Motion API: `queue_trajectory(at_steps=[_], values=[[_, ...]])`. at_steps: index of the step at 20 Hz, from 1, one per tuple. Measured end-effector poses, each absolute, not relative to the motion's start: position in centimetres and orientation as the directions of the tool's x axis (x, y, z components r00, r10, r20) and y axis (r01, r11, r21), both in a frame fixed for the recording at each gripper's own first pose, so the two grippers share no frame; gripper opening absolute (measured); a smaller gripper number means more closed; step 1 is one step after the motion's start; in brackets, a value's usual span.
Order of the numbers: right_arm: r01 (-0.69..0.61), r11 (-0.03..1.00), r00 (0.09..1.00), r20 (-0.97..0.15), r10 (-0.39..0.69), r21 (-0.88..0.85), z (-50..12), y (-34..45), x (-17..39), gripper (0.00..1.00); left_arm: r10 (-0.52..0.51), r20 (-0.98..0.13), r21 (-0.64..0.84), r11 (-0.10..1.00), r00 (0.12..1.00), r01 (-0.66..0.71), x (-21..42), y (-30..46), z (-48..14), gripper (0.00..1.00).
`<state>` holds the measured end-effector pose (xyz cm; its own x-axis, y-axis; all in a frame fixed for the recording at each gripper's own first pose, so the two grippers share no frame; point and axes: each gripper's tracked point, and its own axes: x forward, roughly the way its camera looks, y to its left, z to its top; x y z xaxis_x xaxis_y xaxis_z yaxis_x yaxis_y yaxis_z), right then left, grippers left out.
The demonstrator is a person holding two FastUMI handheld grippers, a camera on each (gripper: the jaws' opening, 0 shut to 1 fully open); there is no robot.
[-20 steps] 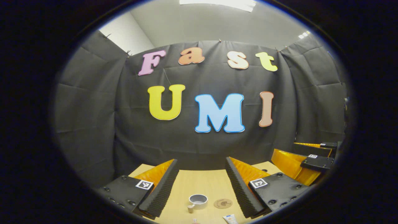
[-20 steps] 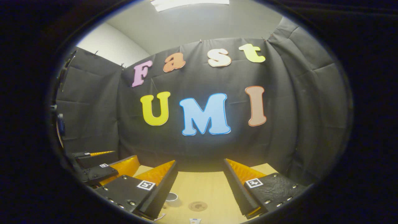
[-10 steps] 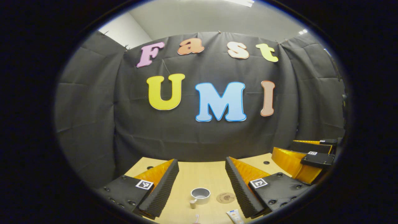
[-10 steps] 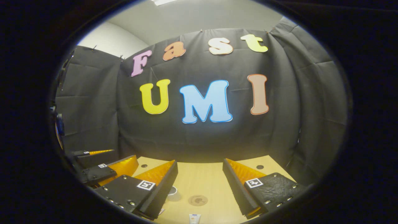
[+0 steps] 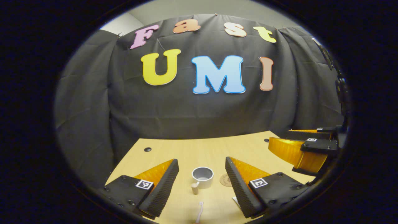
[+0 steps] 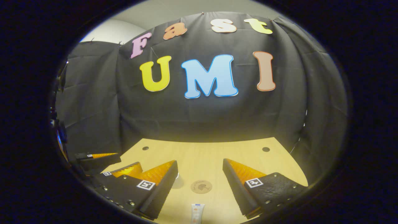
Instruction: Put the toothbrush and toothpaste on the desktop into the cup, then pick up the cup and place it on the coaster on the desktop.
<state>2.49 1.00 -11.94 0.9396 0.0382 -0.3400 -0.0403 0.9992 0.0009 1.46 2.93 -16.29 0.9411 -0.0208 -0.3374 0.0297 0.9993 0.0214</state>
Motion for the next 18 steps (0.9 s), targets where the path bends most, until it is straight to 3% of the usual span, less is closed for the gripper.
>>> queue_trajectory(at_steps=[9, 10, 11, 18], values=[[-0.058, 0.998, 0.834, -0.547, 0.065, 0.030, -21.0, 1.8, 2.0, 0.90, -0.065, -0.530, -0.011, 0.998, 0.845, 0.070, -0.1, 4.1, -27.1, 1.00], [-0.061, 0.998, 0.818, -0.571, 0.067, 0.029, -22.3, 1.8, 1.7, 0.90, -0.073, -0.554, -0.017, 0.997, 0.829, 0.076, -0.3, 4.0, -28.5, 0.92], [-0.067, 0.997, 0.797, -0.600, 0.068, 0.024, -23.5, 1.8, 1.5, 0.90, -0.087, -0.582, -0.030, 0.996, 0.808, 0.085, -0.7, 3.9, -29.9, 1.00], [-0.069, 0.998, 0.602, -0.797, 0.049, 0.008, -32.2, 1.7, -2.1, 0.90, -0.113, -0.770, -0.046, 0.991, 0.628, 0.122, -4.8, 4.7, -39.6, 0.98]])
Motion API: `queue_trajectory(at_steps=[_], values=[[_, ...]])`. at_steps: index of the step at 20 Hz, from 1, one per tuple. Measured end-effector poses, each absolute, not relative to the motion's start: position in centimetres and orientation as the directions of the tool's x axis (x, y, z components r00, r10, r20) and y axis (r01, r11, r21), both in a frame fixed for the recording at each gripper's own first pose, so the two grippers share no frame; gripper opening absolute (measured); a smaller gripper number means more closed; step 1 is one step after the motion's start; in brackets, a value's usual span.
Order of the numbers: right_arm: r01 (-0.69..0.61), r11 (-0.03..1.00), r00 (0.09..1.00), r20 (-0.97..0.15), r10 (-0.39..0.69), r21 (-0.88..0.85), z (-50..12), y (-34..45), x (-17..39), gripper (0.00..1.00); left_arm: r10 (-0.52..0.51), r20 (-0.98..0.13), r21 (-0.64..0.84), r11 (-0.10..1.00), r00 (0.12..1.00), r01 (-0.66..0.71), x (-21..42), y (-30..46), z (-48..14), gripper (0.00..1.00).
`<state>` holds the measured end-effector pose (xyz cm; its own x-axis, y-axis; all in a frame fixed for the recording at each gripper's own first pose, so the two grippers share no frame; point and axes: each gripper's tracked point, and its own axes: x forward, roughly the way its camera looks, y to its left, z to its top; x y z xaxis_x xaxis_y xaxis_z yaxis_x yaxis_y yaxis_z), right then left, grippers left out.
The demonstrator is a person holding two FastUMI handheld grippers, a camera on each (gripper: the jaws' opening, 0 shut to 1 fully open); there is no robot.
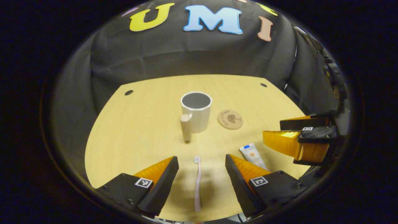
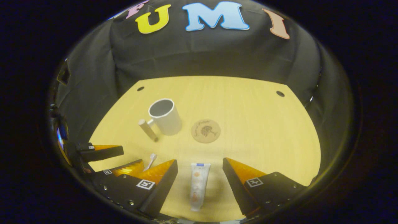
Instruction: Put the toothbrush and toothpaste on the desktop into the cup, then pick up the cup and place it on the coaster on the desktop.
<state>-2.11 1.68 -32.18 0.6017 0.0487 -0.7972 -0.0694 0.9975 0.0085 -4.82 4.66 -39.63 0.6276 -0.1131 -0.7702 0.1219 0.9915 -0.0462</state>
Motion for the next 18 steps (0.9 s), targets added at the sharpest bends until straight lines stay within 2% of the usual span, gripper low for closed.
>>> queue_trajectory(at_steps=[3, 7, 18], values=[[-0.065, 0.997, 0.526, -0.848, 0.067, 0.038, -34.8, 2.3, -3.3, 0.91, -0.103, -0.816, -0.041, 0.992, 0.568, 0.121, -5.7, 5.2, -42.1, 0.99], [-0.062, 0.998, 0.456, -0.890, 0.033, 0.005, -37.6, 1.5, -4.5, 0.90, -0.088, -0.851, -0.035, 0.993, 0.518, 0.112, -6.2, 5.8, -44.8, 0.99], [-0.070, 0.997, 0.373, -0.928, -0.008, -0.036, -40.8, 1.0, -5.5, 0.91, -0.044, -0.891, 0.007, 0.994, 0.452, 0.112, -7.4, 6.4, -47.7, 1.00]])
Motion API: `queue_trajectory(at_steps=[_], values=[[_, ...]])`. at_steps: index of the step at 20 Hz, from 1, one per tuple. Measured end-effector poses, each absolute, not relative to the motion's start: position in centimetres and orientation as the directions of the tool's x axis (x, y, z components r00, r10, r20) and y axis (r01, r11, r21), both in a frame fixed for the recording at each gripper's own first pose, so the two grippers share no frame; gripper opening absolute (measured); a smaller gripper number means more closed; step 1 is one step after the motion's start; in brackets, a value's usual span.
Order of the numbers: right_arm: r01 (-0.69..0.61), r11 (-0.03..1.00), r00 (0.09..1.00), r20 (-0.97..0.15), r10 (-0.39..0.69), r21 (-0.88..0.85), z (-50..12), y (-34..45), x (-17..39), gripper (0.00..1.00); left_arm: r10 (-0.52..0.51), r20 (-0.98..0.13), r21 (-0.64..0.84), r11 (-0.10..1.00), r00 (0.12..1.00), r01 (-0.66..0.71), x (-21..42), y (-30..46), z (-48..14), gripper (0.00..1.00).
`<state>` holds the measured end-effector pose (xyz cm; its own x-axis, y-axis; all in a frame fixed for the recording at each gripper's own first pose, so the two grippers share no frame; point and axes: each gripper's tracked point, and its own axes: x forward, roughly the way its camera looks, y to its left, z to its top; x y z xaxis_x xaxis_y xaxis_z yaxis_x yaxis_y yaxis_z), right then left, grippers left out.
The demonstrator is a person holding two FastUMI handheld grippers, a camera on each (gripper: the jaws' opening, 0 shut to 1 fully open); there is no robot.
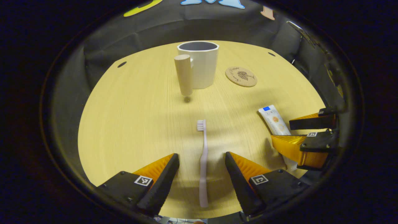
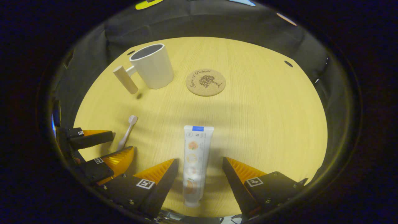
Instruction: Put the toothbrush and toothpaste on the desktop into the cup, then pick up the cup and place it on the coaster on the desktop.
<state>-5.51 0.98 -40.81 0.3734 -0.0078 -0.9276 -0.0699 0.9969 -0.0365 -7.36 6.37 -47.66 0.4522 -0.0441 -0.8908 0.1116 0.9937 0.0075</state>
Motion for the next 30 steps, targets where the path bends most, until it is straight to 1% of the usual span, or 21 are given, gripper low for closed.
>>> queue_trajectory(at_steps=[1, 2, 3, 5, 7, 8, 9, 10, 11, 12, 13, 14, 15, 16, 17, 18, 19, 20, 21, 24, 30], values=[[-0.071, 0.997, 0.368, -0.930, -0.010, -0.039, -41.1, 0.9, -5.6, 0.91, -0.043, -0.891, 0.008, 0.994, 0.451, 0.111, -7.4, 6.4, -47.6, 0.98], [-0.072, 0.996, 0.360, -0.933, -0.014, -0.043, -41.3, 0.9, -5.8, 0.91, -0.039, -0.892, 0.010, 0.994, 0.449, 0.105, -7.3, 6.4, -47.7, 1.00], [-0.073, 0.996, 0.365, -0.931, -0.026, -0.056, -41.4, 0.6, -5.8, 0.91, -0.037, -0.890, 0.009, 0.995, 0.454, 0.098, -7.2, 6.5, -47.6, 0.98], [-0.083, 0.995, 0.362, -0.932, -0.030, -0.064, -41.4, 0.6, -5.8, 0.90, -0.035, -0.888, 0.008, 0.996, 0.458, 0.092, -7.1, 6.5, -47.6, 0.98], [-0.092, 0.994, 0.330, -0.944, -0.031, -0.065, -41.7, 0.8, -6.6, 0.93, -0.041, -0.884, 0.007, 0.995, 0.465, 0.101, -6.9, 6.5, -47.6, 1.00], [-0.099, 0.993, 0.334, -0.942, -0.030, -0.067, -41.6, 0.9, -6.4, 0.93, -0.040, -0.883, 0.008, 0.995, 0.468, 0.100, -6.7, 6.5, -47.6, 1.00], [-0.104, 0.992, 0.334, -0.942, -0.029, -0.068, -41.7, 0.9, -6.3, 0.91, -0.038, -0.885, 0.007, 0.995, 0.465, 0.095, -6.6, 6.4, -47.7, 0.84], [-0.109, 0.992, 0.332, -0.943, -0.024, -0.064, -41.7, 1.0, -6.3, 0.79, -0.038, -0.881, 0.010, 0.995, 0.471, 0.100, -6.3, 6.5, -47.5, 0.84], [-0.102, 0.993, 0.333, -0.942, -0.024, -0.061, -41.9, 1.1, -6.2, 0.77, -0.035, -0.877, 0.010, 0.996, 0.480, 0.091, -6.0, 6.6, -47.6, 0.73], [-0.094, 0.994, 0.329, -0.944, -0.024, -0.058, -41.7, 1.1, -6.3, 0.54, -0.034, -0.876, 0.006, 0.997, 0.481, 0.081, -6.0, 6.5, -47.5, 0.62], [-0.098, 0.994, 0.320, -0.947, -0.022, -0.056, -41.7, 1.1, -6.2, 0.51, -0.032, -0.876, 0.008, 0.997, 0.480, 0.082, -5.8, 6.5, -47.3, 0.55], [-0.086, 0.995, 0.311, -0.950, -0.018, -0.047, -41.5, 1.2, -6.3, 0.51, -0.025, -0.873, 0.014, 0.997, 0.487, 0.077, -5.7, 6.6, -47.3, 0.53], [-0.072, 0.996, 0.306, -0.952, -0.019, -0.043, -41.7, 1.1, -6.4, 0.36, -0.021, -0.873, 0.014, 0.998, 0.488, 0.069, -5.6, 6.6, -47.4, 0.17], [-0.053, 0.998, 0.304, -0.952, -0.021, -0.039, -41.5, 1.1, -6.5, 0.35, -0.015, -0.871, 0.022, 0.997, 0.492, 0.069, -5.6, 6.8, -47.3, 0.17], [-0.034, 0.999, 0.269, -0.963, -0.004, -0.014, -41.7, 1.4, -6.2, 0.25, -0.012, -0.874, 0.026, 0.997, 0.486, 0.071, -5.6, 6.8, -47.4, 0.09], [-0.007, 1.000, 0.299, -0.954, 0.008, 0.007, -40.9, 1.3, -5.8, 0.24, -0.008, -0.869, 0.035, 0.996, 0.495, 0.077, -5.5, 6.8, -47.6, 0.09], [0.010, 0.999, 0.259, -0.965, 0.033, 0.036, -40.6, 1.8, -6.7, 0.16, -0.009, -0.873, 0.035, 0.996, 0.488, 0.081, -5.5, 6.7, -47.8, 0.13], [0.040, 0.997, 0.281, -0.959, 0.049, 0.063, -41.2, 1.6, -6.2, 0.07, -0.010, -0.868, 0.033, 0.996, 0.496, 0.079, -5.3, 6.7, -47.7, 0.13], [0.052, 0.995, 0.262, -0.963, 0.067, 0.084, -41.2, 1.5, -6.4, 0.10, -0.012, -0.867, 0.026, 0.997, 0.498, 0.069, -5.3, 6.7, -47.6, 0.07], [0.057, 0.994, 0.272, -0.959, 0.073, 0.092, -41.1, 1.6, -6.3, 0.10, -0.018, -0.857, -0.006, 1.000, 0.514, 0.025, -4.9, 7.0, -46.4, 0.07], [0.034, 0.996, 0.279, -0.957, 0.073, 0.086, -41.1, 1.5, -6.1, 0.10, -0.026, -0.792, -0.040, 0.999, 0.610, -0.009, -3.1, 7.9, -40.8, 0.07]])
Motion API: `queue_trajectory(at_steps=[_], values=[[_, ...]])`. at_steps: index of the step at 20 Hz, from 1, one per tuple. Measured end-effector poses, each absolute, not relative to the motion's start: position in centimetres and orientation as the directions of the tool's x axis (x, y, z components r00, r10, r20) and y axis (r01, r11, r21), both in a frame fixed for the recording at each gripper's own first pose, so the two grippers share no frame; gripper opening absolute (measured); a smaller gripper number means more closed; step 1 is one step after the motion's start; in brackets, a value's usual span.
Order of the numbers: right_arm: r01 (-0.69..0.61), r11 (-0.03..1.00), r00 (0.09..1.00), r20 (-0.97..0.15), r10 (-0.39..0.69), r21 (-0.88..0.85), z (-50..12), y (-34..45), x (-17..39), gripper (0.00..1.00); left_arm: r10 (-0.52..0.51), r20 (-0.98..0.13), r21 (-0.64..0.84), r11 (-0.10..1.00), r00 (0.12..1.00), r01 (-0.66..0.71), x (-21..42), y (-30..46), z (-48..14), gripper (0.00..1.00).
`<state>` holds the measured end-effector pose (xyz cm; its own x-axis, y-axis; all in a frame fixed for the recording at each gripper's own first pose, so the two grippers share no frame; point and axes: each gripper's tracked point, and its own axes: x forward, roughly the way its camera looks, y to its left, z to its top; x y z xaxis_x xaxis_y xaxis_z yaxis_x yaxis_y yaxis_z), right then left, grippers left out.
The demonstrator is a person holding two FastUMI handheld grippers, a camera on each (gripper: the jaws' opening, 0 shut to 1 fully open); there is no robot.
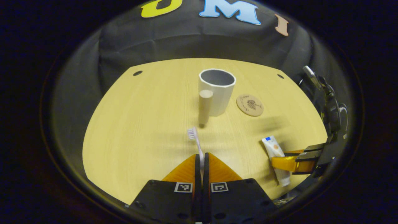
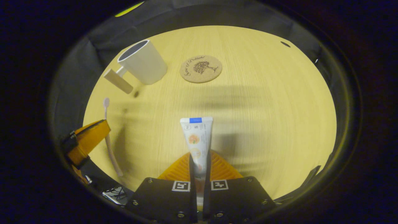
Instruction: Put the toothbrush and toothpaste on the desktop into the cup, then pick up the cup and place it on the coaster on the desktop.
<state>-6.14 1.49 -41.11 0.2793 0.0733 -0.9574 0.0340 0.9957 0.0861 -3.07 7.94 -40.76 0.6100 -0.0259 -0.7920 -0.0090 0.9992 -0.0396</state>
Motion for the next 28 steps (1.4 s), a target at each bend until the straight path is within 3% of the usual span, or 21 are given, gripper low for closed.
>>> queue_trajectory(at_steps=[7, 15, 21, 28], values=[[0.022, 0.996, 0.291, -0.953, 0.081, 0.091, -41.1, 1.4, -6.0, 0.10, -0.029, -0.690, -0.071, 0.997, 0.723, -0.028, -0.6, 8.6, -31.9, 0.07], [0.022, 0.993, 0.298, -0.949, 0.105, 0.117, -41.1, 1.4, -5.9, 0.10, -0.058, -0.549, -0.074, 0.997, 0.834, 0.020, 7.4, 9.3, -23.5, 0.07], [0.023, 0.989, 0.303, -0.944, 0.129, 0.143, -41.1, 1.3, -5.9, 0.10, -0.117, -0.492, -0.017, 0.992, 0.863, 0.125, 14.5, 7.5, -22.1, 0.07], [0.012, 0.988, 0.335, -0.932, 0.142, 0.155, -41.1, 1.3, -5.8, 0.10, -0.195, -0.457, -0.012, 0.977, 0.868, 0.213, 21.8, 4.9, -24.7, 0.07]])
